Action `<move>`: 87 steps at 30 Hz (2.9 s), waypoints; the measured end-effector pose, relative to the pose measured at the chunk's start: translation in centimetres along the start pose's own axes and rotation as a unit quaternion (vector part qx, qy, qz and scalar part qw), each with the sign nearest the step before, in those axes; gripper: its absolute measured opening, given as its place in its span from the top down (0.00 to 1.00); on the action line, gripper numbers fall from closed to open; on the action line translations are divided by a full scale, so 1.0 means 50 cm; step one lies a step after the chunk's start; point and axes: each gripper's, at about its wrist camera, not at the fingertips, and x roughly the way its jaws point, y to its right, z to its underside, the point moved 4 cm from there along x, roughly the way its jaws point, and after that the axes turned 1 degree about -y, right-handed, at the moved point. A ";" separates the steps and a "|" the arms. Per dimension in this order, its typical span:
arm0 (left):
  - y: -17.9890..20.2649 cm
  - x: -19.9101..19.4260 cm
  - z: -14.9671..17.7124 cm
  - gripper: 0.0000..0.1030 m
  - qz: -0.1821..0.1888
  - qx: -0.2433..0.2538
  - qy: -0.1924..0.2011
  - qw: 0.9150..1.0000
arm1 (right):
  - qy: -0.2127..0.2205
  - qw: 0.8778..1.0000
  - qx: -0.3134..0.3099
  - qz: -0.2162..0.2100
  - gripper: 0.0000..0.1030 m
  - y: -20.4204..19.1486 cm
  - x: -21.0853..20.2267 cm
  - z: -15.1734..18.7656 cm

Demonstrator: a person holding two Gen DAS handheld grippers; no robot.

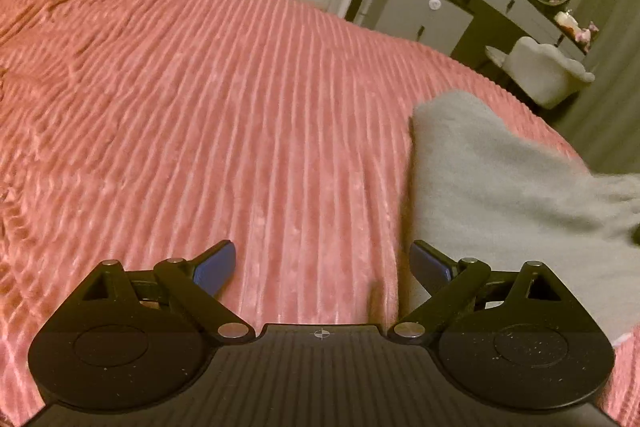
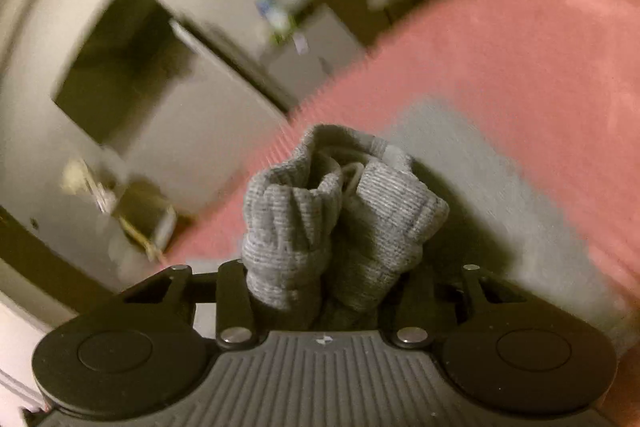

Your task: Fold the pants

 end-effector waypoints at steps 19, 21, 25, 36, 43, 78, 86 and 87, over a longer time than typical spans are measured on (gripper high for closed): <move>0.043 0.035 0.023 0.06 -0.019 0.064 -0.030 0.997 | 0.065 0.983 -0.092 0.145 0.16 0.033 -0.118 -0.038; 0.041 0.032 0.023 0.06 -0.017 0.064 -0.028 0.997 | 0.023 0.986 -0.126 0.108 0.28 0.004 -0.071 -0.009; 0.023 0.029 0.018 0.06 -0.018 0.047 -0.030 0.998 | -0.127 0.965 -0.195 0.120 0.65 0.004 0.053 0.092; 0.057 0.022 0.035 0.06 0.007 0.100 -0.031 0.995 | -0.162 0.918 -0.340 0.124 0.00 -0.063 0.072 0.183; 0.132 -0.012 0.064 0.06 0.043 0.148 -0.021 0.988 | -0.170 0.932 -0.302 0.102 0.00 -0.039 0.071 0.162; 0.154 0.063 -0.023 0.06 0.038 0.200 -0.016 0.979 | -0.147 0.972 -0.163 0.086 0.00 0.147 0.107 -0.101; 0.166 0.176 -0.049 0.05 0.160 0.142 -0.133 0.968 | -0.229 0.967 0.044 -0.103 0.00 0.281 0.126 -0.131; 0.154 0.191 -0.054 0.05 0.169 0.122 -0.145 0.967 | -0.232 0.966 0.050 -0.100 0.00 0.293 0.134 -0.136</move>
